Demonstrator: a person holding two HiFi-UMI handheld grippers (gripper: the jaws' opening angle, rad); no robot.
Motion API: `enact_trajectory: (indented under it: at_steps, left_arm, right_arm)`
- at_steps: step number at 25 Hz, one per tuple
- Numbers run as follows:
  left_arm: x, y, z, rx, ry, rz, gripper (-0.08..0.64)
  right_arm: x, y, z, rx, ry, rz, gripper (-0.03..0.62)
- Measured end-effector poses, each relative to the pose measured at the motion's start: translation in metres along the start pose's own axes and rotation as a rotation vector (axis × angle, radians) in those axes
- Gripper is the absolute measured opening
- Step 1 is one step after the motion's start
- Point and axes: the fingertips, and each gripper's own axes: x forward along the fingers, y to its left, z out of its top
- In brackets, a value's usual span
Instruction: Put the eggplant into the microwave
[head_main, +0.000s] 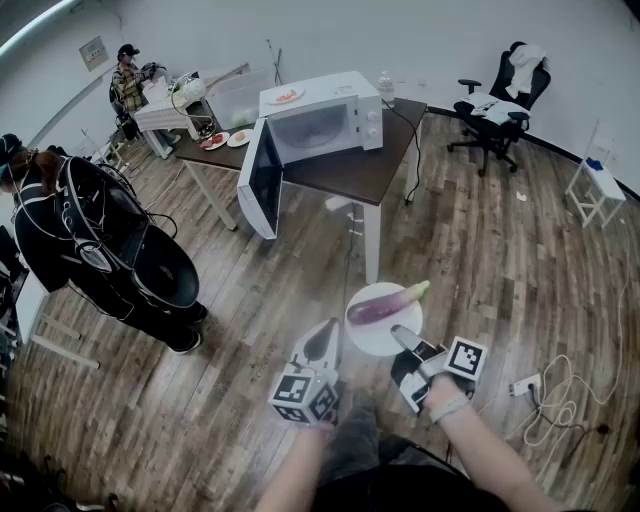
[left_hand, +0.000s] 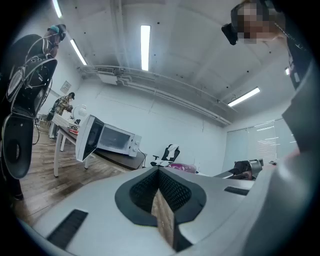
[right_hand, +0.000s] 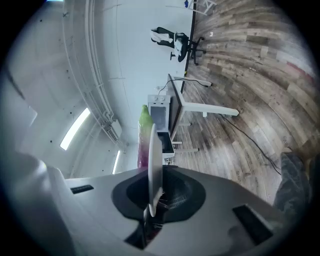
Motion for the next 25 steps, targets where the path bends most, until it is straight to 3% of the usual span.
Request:
enact_trajectory:
  at_steps: [10, 25]
  left_arm:
    - [0.044, 0.007, 0.002, 0.039, -0.016, 0.016, 0.0]
    - [0.12, 0.059, 0.014, 0.003, 0.007, 0.035, 0.0]
  right_arm:
    - [0.021, -0.008, 0.032, -0.006, 0.001, -0.014, 0.021]
    - [0.098, 0.002, 0.088, 0.002, 0.017, 0.0, 0.023]
